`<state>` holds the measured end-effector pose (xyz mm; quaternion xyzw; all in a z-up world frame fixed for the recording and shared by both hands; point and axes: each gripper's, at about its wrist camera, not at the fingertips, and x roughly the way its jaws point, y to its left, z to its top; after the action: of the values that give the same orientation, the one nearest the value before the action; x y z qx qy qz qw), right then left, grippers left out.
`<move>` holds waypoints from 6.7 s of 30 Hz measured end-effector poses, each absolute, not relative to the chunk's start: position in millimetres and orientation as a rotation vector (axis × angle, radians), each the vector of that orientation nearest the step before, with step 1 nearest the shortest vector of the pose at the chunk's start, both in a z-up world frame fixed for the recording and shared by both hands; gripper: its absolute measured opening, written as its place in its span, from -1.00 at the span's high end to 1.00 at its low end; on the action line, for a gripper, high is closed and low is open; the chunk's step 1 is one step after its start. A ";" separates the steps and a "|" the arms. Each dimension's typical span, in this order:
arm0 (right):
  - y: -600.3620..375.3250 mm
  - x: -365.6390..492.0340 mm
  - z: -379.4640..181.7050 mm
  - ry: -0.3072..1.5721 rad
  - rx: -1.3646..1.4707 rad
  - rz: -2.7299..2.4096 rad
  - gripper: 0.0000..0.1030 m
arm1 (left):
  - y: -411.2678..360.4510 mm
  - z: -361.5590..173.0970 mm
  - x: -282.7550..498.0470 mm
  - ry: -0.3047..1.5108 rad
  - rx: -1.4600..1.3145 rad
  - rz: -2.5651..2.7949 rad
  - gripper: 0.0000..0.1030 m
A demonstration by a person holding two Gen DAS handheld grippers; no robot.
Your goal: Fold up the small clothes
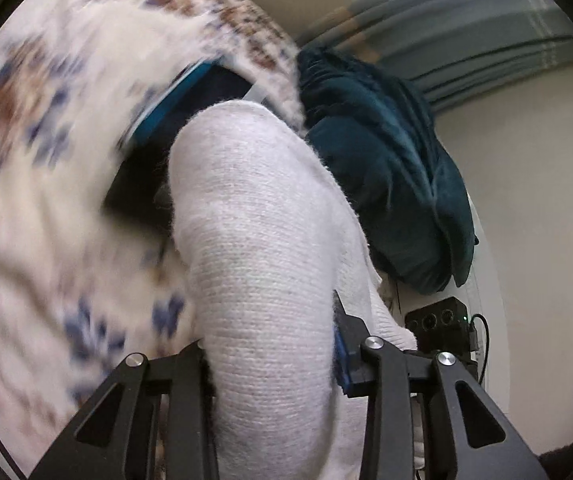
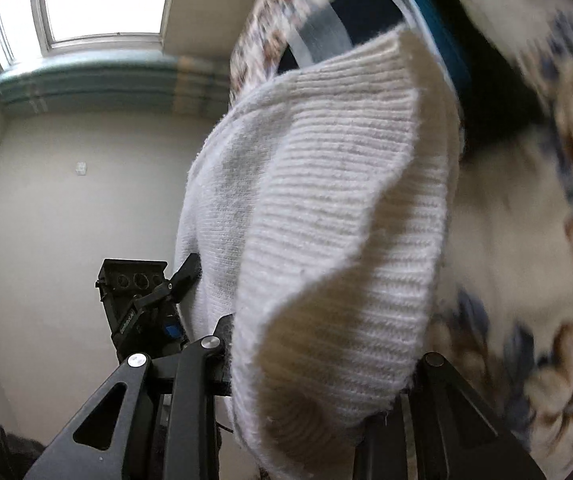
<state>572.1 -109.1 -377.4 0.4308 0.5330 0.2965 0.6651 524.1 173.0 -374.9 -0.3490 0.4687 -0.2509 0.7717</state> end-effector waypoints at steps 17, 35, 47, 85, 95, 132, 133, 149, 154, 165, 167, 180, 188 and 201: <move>-122.1 703.5 -456.9 1.298 0.879 0.357 0.18 | 164.1 -448.6 785.2 1.239 -0.599 -0.547 0.18; -169.5 613.3 -464.0 1.222 0.910 0.243 0.81 | 196.4 -432.5 657.8 1.104 -0.579 -0.345 0.08; -106.6 604.4 -413.9 1.230 0.268 -0.112 -1.00 | 155.1 -394.9 638.1 1.075 -0.147 -0.054 -0.84; -88.9 231.2 8.5 0.779 0.022 -0.186 -1.00 | 102.8 -80.8 347.6 0.816 0.004 -0.051 -0.85; -67.3 144.4 91.7 0.724 -0.011 -0.110 -1.00 | 117.2 -19.2 281.8 0.767 -0.016 -0.021 -0.85; -78.2 134.8 123.7 0.774 0.010 -0.128 -1.00 | 117.7 14.7 258.7 0.780 -0.008 0.006 -1.00; -78.9 136.2 124.4 0.775 0.010 -0.130 -1.00 | 118.0 16.0 259.2 0.776 -0.008 0.006 -1.00; -80.0 134.3 121.3 0.780 0.007 -0.133 -1.00 | 121.6 19.0 262.4 0.773 -0.006 0.015 -1.00; -79.7 134.2 121.1 0.779 0.007 -0.127 -1.00 | 123.5 20.0 261.7 0.772 -0.002 0.018 -1.00; -78.0 135.0 121.3 0.777 0.007 -0.131 -1.00 | 122.3 21.5 262.6 0.762 0.003 0.016 -1.00; -76.6 134.4 120.4 0.780 0.016 -0.129 -1.00 | 122.0 21.1 262.9 0.760 0.005 0.016 -1.00; -70.4 126.9 120.9 0.772 0.021 -0.131 -1.00 | 121.7 21.5 263.2 0.756 0.009 0.017 -1.00; -71.4 129.0 123.9 0.766 0.023 -0.130 -1.00 | 120.0 22.3 264.2 0.749 0.010 0.015 -1.00; -67.6 131.6 128.0 0.761 0.016 -0.131 -1.00 | 115.8 23.7 265.8 0.742 0.016 0.011 -1.00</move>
<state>131.6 -67.6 128.0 0.0077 0.3710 -0.0640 0.9264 265.8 115.8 23.7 0.0077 0.3627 0.0054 0.9319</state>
